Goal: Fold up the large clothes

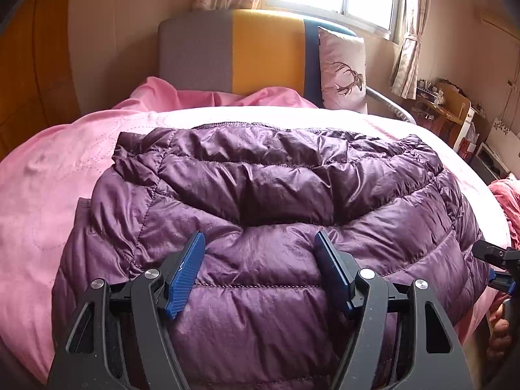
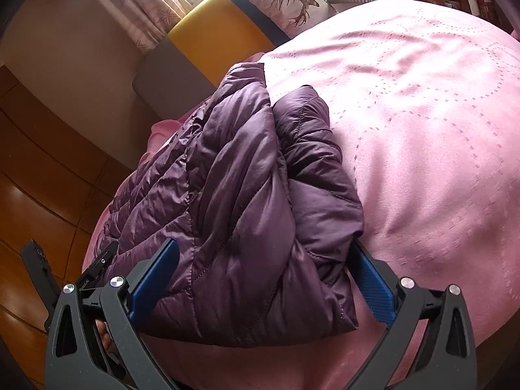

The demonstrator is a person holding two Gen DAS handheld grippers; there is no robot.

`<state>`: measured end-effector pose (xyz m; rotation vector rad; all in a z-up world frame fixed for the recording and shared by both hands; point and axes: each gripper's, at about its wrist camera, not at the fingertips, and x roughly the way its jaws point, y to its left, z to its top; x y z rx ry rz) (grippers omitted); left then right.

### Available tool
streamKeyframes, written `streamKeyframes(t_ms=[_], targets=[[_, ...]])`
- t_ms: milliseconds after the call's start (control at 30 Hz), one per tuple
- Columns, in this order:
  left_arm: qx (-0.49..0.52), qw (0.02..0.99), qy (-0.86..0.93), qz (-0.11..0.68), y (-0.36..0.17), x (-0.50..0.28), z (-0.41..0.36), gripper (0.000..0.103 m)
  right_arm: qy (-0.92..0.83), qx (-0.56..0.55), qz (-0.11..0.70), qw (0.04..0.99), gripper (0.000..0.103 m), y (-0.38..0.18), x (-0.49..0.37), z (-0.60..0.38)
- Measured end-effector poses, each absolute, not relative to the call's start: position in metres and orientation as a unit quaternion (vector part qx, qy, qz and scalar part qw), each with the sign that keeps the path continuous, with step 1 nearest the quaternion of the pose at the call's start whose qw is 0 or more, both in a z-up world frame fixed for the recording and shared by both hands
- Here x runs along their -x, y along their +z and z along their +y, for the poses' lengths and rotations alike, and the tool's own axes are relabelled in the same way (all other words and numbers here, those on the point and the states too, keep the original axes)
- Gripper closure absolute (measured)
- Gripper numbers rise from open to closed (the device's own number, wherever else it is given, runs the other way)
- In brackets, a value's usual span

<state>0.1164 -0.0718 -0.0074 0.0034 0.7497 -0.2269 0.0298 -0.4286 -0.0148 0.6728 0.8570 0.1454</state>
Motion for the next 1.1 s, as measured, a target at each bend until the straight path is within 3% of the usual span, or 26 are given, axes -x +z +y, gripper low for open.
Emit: streamKeyframes(t_ms=[100,300,600,733,1100], targets=[[-0.001,0.923,-0.114,0.368,-0.011,-0.117,-0.070,0.035,0.073,-0.309,0.417,0.852,0.016,-0.015,-0.032,-0.422],[0.003,0.920,-0.120,0.374,-0.019,-0.120,-0.069,0.034,0.073,-0.303,0.423,0.851,0.027,-0.018,-0.033,-0.419],[0.014,0.914,-0.126,0.385,-0.028,-0.124,-0.069,0.034,0.093,-0.272,0.423,0.859,0.072,0.007,-0.037,-0.398],[0.029,0.910,-0.134,0.391,-0.030,-0.126,-0.065,0.034,0.112,-0.249,0.396,0.877,0.078,0.044,-0.042,-0.377],[0.079,0.894,-0.191,0.398,-0.033,-0.129,-0.048,0.034,0.237,-0.158,0.344,0.895,0.080,0.122,-0.073,-0.250]])
